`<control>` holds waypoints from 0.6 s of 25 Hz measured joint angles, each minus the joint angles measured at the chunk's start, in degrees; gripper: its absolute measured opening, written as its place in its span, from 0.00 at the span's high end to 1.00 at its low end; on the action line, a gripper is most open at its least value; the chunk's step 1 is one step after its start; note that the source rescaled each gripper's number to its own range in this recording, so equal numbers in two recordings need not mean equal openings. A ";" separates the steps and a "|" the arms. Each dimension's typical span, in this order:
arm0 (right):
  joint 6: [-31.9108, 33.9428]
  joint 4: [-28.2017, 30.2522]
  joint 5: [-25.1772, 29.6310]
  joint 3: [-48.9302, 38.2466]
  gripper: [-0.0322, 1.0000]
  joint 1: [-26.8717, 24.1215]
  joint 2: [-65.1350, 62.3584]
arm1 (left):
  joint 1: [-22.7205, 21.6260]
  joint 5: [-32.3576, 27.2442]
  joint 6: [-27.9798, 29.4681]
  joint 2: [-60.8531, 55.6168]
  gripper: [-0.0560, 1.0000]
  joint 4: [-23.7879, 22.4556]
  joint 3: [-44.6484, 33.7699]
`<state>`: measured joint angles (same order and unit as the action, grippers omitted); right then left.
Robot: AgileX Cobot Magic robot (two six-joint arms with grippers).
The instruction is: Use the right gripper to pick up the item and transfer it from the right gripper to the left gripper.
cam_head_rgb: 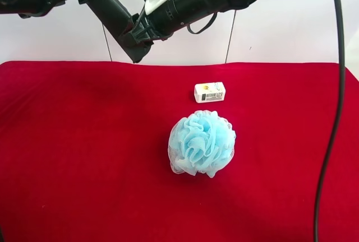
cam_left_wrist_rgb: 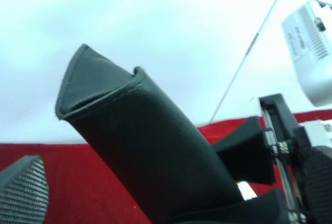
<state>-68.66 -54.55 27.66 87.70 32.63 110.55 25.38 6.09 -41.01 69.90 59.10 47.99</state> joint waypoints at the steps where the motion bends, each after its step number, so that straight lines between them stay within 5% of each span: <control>1: 0.23 0.00 0.00 0.00 0.94 0.36 0.00 | 0.06 0.55 0.00 0.74 0.00 0.00 0.02; 15: 1.46 -0.12 0.01 0.00 0.95 4.41 0.00 | 0.06 7.22 0.00 3.63 0.00 0.05 0.02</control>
<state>-67.20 -54.67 27.68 87.70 37.04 110.55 25.44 13.31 -41.01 73.53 59.15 48.01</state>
